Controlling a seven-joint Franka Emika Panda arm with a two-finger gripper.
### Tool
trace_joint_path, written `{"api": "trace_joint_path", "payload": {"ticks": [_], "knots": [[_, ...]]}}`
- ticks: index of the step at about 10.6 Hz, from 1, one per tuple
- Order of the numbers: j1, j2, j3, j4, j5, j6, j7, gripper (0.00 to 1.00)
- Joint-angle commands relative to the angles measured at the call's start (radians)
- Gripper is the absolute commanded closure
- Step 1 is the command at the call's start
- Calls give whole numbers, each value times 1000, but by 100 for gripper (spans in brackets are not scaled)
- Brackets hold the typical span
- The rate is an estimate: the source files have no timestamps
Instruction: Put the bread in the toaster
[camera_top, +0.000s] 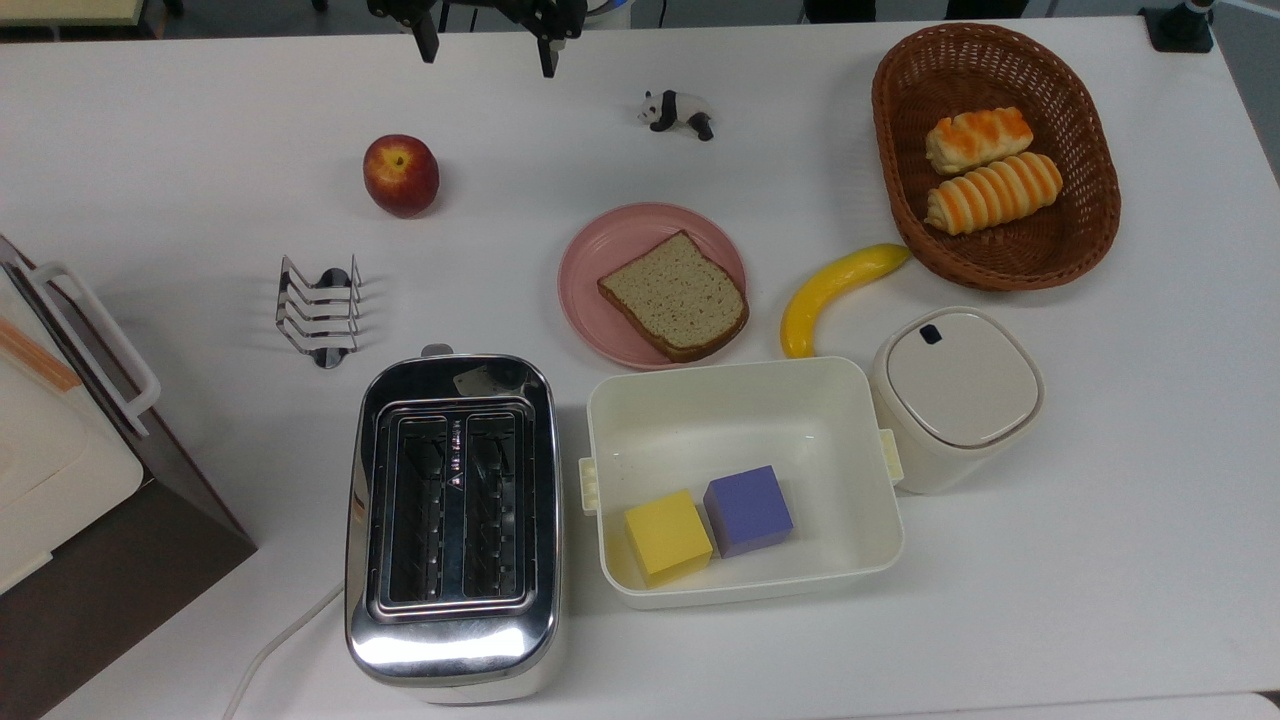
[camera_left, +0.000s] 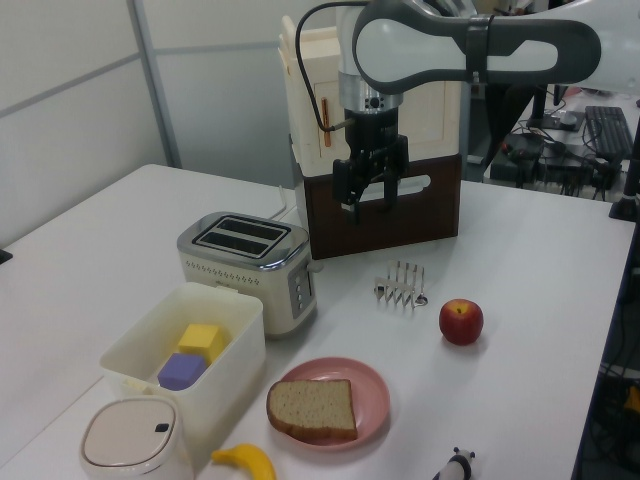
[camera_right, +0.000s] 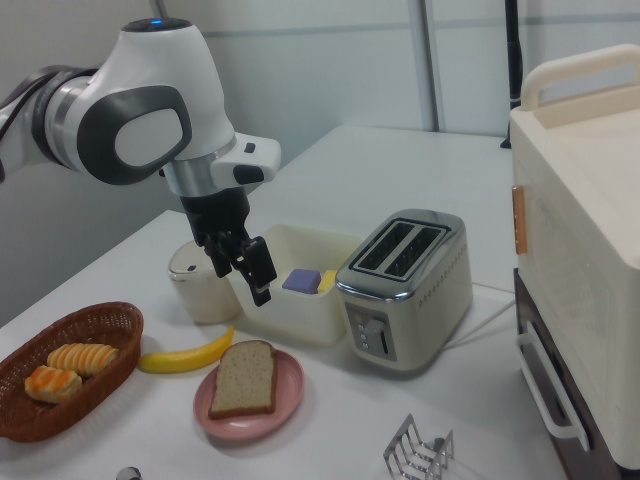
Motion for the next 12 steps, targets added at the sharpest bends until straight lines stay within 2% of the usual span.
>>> {"api": "trace_joint_path", "payload": {"ticks": [1, 6, 12], "knots": [[1, -9, -9, -7, -1, -12, -22, 0], [9, -3, -3, -8, -4, -11, -22, 0], [-7, 24, -12, -7, -14, 61, -67, 0]]}}
